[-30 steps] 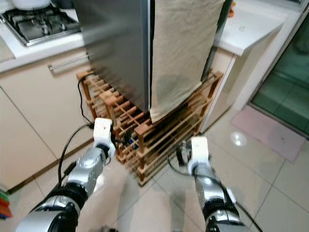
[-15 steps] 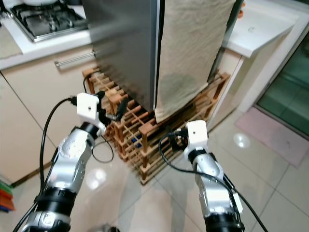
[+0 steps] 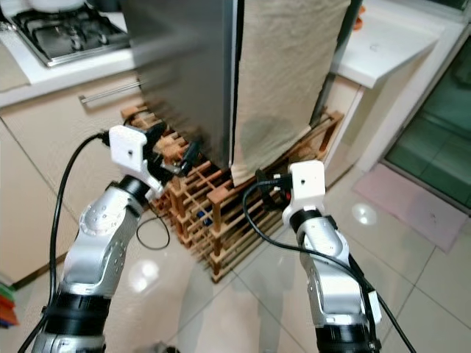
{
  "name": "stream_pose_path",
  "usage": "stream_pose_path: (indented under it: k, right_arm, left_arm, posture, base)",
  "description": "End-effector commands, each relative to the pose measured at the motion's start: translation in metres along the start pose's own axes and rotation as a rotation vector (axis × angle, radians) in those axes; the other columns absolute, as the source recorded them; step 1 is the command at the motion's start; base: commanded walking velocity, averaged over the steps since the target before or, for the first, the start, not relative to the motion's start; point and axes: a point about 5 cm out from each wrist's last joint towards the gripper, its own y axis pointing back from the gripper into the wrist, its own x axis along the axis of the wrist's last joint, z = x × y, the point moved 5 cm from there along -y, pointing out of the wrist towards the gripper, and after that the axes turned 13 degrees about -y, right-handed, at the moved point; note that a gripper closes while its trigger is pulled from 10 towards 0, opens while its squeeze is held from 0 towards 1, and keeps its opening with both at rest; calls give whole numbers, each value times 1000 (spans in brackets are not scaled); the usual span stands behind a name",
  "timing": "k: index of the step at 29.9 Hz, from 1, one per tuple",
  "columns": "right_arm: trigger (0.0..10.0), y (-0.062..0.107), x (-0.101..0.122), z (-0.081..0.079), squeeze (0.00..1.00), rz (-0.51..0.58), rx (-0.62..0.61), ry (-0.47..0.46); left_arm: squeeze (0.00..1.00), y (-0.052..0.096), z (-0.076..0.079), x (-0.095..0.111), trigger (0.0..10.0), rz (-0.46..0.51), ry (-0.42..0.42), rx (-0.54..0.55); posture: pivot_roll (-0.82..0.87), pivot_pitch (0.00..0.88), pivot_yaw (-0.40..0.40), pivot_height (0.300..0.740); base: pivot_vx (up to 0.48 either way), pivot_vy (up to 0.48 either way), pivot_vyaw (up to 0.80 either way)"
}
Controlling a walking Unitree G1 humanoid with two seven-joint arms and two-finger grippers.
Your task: Restocking fridge
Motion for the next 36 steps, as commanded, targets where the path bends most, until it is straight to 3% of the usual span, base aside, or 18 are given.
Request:
stream_pose_path:
  k: [1,14,20,24,29,36]
  right_arm:
    - [10000,-2,6,-5,0,14,9,11]
    - [10000,-6,10,-5,0,32,-5,22]
    - [10000,-8,10,-12,0,33,25,24]
    - [10000,-3,4,-12,0,9,40,22]
    - [10000,5,-4,-6,0,-19,23,31]
    - [10000,13,-8,0,0,-26,-11,30]
  left_arm:
    - [0,-9,7,-1,10000,-17,-4,-44]
    - [0,-34,14,-10,10000,-65,-23,-84]
    - [0,-60,19,-14,10000,-95,-9,-100]
    - [0,-75,23,-10,10000,-100,28,-112]
    - [0,-91,35,-8,10000,-121,-18,-154]
    - [0,-102,27,1,10000,-114,-39,-100]
  posture:
    - [-52,0,-13,730]
    - [-74,0,-6,730]
    - [-75,0,-3,730]
    - [-92,0,7,730]
    - [-130,0,30,730]
    - [-158,0,45,730]
  base:
    - [0,0,0]
    - [64,0,0]
    - [328,0,0]
    - [127,0,0]
    - [0,0,0]
    - [0,0,0]
